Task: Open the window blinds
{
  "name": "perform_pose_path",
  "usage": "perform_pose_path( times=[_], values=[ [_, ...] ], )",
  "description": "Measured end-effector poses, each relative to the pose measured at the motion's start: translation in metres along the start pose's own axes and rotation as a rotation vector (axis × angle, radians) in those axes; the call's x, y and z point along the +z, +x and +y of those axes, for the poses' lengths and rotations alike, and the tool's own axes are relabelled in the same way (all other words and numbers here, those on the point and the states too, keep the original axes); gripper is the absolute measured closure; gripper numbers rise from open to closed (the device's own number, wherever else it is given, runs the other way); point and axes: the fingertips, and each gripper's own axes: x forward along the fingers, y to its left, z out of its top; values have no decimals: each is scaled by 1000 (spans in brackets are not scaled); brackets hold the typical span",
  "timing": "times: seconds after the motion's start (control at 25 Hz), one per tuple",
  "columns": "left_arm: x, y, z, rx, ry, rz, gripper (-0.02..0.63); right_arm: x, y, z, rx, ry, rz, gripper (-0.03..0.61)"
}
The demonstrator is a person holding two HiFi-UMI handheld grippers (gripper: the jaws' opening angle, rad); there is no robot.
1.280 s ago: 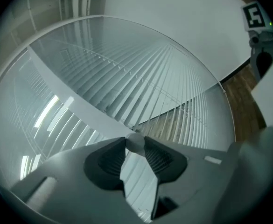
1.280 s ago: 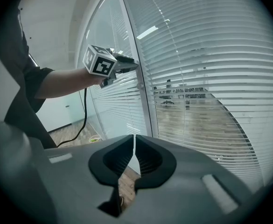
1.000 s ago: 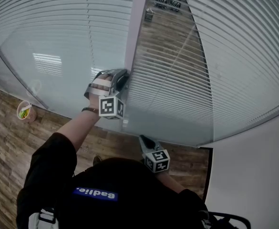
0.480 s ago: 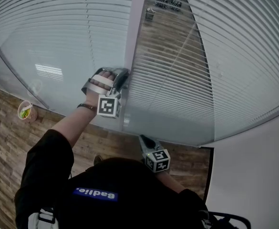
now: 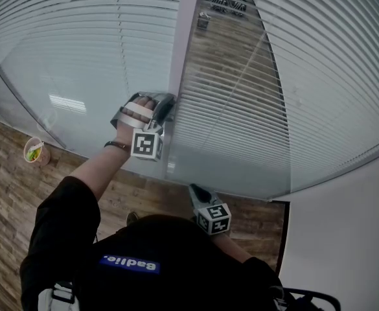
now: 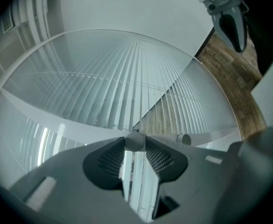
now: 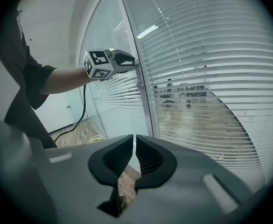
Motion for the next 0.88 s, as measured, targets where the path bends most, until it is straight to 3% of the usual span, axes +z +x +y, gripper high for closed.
perform_pose_path(
  times=[0.08,0.2,0.28,0.44,0.6,0.72,0.88],
  values=[
    [2,-2,0,-4,-94,-21,465,0,-1,-1,-4,-1,0,557],
    [2,-4,-1,-6,-306,-55,449,0,-1,-2,-10,-4,-3,555],
    [-2,-5,-1,-7,-489,-67,449,0,-1,-1,-11,-4,-3,554],
    [-20,-2,-4,-29,-930,-64,449,-2,-2,0,-9,-4,1,554],
    [-27,-3,-3,-48,-1275,-108,454,-2,-3,-2,-7,-8,-5,551],
    [-21,-5,-2,-58,-1437,-160,460,-2,-4,-3,-8,-6,3,546],
    [-14,-5,4,-31,-1518,-185,460,-3,-6,-4,-15,-7,6,543]
  ],
)
